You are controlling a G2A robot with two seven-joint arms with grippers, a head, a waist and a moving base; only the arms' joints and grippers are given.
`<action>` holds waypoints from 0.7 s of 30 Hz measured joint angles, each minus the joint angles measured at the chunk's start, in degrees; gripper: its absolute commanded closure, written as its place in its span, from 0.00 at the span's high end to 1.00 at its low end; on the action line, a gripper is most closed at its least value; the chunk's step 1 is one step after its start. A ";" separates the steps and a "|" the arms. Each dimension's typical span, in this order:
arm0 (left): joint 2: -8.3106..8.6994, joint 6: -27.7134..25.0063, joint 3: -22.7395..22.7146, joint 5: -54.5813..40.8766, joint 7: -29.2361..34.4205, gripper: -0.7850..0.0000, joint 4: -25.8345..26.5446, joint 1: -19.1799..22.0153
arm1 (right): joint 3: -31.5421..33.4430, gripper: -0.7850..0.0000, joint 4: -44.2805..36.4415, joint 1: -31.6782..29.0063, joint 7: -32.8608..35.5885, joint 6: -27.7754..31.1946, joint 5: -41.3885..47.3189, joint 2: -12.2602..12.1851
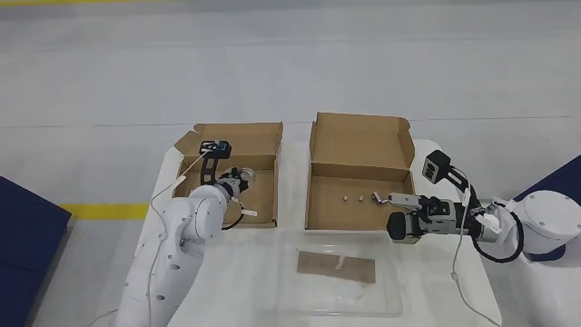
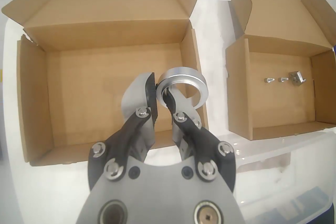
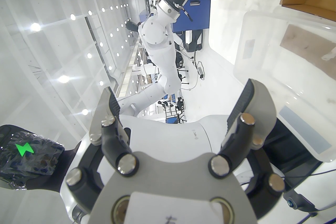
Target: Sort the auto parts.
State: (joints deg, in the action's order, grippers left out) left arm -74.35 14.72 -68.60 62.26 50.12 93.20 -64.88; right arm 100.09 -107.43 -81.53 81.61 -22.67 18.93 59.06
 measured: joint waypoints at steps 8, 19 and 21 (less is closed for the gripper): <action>-0.95 0.38 2.56 0.29 3.52 0.00 -9.14 8.13 | 0.00 1.00 0.00 0.00 0.00 0.00 0.00 0.00; -4.04 3.69 8.98 -2.27 5.08 0.00 -32.09 21.57 | 0.00 1.00 0.00 0.00 0.00 0.00 0.00 0.00; -4.49 4.19 9.80 -2.71 5.52 0.00 -34.94 22.38 | 0.00 1.00 0.00 0.00 0.00 0.00 0.00 0.00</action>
State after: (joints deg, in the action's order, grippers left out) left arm -78.84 18.91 -58.80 59.55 55.65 58.26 -42.50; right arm 100.09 -107.43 -81.53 81.61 -22.67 18.93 59.06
